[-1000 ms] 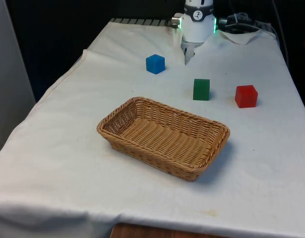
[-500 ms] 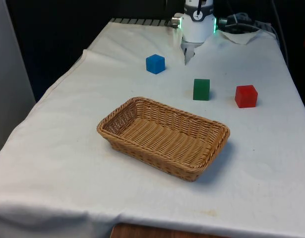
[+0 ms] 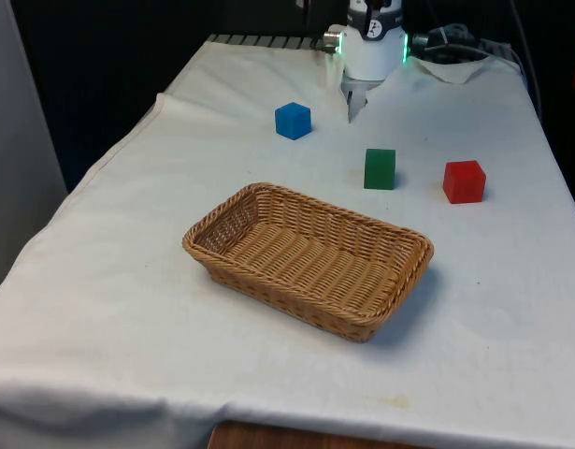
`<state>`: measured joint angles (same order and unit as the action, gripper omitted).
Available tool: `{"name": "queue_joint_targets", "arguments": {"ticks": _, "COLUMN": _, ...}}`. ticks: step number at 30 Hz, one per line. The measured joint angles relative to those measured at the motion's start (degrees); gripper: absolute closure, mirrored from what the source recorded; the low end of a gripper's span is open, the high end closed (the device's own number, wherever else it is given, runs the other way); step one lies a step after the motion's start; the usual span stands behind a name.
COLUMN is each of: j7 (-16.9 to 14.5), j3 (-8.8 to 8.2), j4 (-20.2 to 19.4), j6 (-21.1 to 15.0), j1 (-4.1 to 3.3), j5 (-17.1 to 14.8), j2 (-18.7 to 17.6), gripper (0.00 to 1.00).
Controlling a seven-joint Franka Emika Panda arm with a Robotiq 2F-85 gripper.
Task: Pick up exactly two blocks and place them into the basket.
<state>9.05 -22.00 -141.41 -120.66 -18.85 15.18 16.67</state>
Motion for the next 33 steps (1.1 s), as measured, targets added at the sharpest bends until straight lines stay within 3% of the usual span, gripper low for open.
{"name": "queue_joint_targets", "arguments": {"ticks": 4, "j7": 0.00, "j3": -0.52, "j4": -2.98, "j6": -2.58, "j1": 0.52, "j5": 0.69, "j2": 1.66, "gripper": 0.00}}
{"name": "queue_joint_targets", "arguments": {"ticks": 15, "j7": -0.17, "j3": -1.95, "j4": -7.62, "j6": -7.68, "j1": 1.03, "j5": 0.74, "j2": 2.98, "gripper": 0.00}}
{"name": "queue_joint_targets", "arguments": {"ticks": 23, "j7": -2.12, "j3": -4.81, "j4": -12.66, "j6": -12.95, "j1": 1.55, "j5": 0.74, "j2": 4.70, "gripper": 0.00}}
{"name": "queue_joint_targets", "arguments": {"ticks": 25, "j7": -2.12, "j3": -4.81, "j4": -12.66, "j6": -12.95, "j1": 1.55, "j5": 0.74, "j2": 4.70, "gripper": 0.00}}
{"name": "queue_joint_targets", "arguments": {"ticks": 33, "j7": -5.56, "j3": -8.88, "j4": -17.36, "j6": -17.70, "j1": 2.23, "j5": 0.74, "j2": 6.13, "gripper": 0.00}}
